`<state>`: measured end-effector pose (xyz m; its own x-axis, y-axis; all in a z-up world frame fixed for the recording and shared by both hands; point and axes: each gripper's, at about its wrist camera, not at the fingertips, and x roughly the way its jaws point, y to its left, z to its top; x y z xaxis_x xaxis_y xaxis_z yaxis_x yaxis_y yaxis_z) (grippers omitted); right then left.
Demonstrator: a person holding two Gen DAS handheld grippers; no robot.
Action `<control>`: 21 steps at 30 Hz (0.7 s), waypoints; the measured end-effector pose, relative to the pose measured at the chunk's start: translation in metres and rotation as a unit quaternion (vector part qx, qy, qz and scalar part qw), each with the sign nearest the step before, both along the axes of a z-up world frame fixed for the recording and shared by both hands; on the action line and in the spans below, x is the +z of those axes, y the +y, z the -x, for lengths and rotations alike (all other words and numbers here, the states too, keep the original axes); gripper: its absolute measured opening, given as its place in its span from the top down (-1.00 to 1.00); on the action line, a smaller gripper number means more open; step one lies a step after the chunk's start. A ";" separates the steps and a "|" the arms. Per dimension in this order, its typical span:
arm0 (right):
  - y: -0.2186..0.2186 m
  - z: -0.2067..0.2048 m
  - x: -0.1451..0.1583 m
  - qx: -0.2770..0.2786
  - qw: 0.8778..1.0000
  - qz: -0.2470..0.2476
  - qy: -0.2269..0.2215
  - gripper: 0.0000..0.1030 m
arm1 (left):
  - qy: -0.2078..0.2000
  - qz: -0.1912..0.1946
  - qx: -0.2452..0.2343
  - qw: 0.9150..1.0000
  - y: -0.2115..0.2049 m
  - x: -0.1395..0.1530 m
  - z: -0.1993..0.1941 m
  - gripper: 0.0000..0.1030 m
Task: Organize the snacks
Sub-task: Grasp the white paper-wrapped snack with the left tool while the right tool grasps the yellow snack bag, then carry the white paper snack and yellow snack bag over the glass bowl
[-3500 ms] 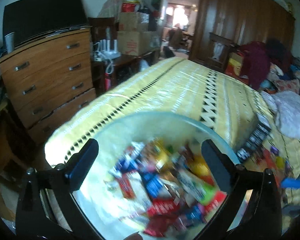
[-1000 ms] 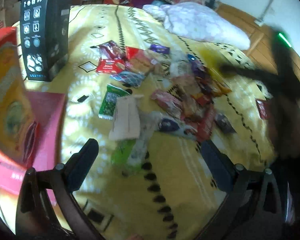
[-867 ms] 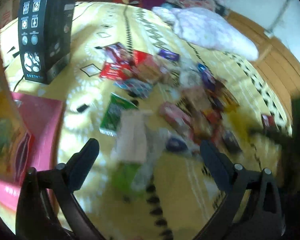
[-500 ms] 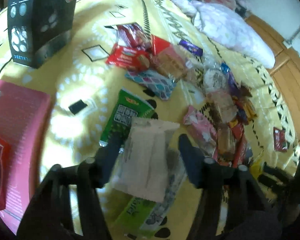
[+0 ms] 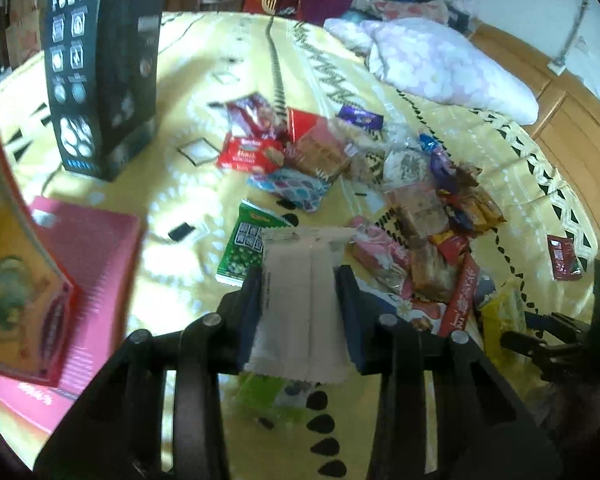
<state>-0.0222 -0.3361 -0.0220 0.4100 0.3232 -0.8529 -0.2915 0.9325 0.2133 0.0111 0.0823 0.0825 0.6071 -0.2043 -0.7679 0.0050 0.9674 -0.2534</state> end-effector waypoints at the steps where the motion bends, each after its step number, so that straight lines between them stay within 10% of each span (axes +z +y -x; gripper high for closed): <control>1: 0.004 -0.001 0.000 0.002 1.000 0.005 -0.002 -0.57 | -0.003 -0.005 0.000 1.000 0.000 0.003 0.001 0.27; 10: 0.026 0.000 -0.005 0.001 0.997 0.079 -0.022 -0.78 | -0.014 -0.005 0.001 1.000 -0.001 0.014 0.007 0.27; 12: 0.024 -0.001 -0.009 0.006 0.997 0.069 -0.013 -0.43 | -0.023 -0.006 -0.001 1.000 -0.002 0.020 0.012 0.27; 21: 0.010 0.018 0.049 -0.022 0.994 0.041 -0.095 -0.43 | -0.098 -0.039 -0.007 0.994 0.000 0.083 0.042 0.27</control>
<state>-0.0400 -0.3262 0.0271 0.5781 0.2337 -0.7818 -0.2777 0.9573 0.0808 -0.0308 0.0822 0.1652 0.7448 -0.1580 -0.6484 0.0598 0.9835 -0.1709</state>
